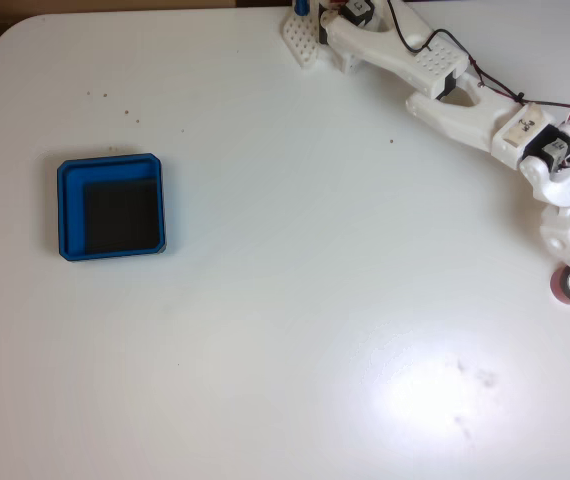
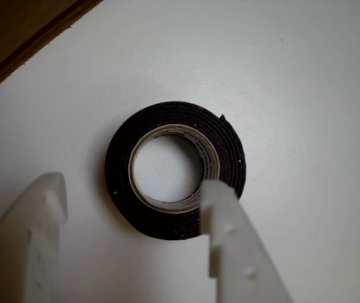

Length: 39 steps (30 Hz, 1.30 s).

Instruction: Pick the red roll and drop it in the blue box

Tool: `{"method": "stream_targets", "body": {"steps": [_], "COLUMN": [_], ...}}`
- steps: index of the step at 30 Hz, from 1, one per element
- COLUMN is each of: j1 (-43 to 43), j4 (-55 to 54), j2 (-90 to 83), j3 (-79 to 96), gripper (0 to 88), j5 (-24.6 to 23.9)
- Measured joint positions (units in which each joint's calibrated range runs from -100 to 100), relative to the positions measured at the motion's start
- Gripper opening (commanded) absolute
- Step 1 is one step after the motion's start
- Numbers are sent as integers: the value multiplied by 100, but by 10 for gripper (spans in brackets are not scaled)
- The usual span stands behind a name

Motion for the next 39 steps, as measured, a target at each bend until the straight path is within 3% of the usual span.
{"method": "stream_targets", "body": {"steps": [15,39], "j1": [-376,-69], "j4": [66,66], "j2": [305,305], "j3": [-9,-9], "gripper": [196,195], "j5": [0,0]}}
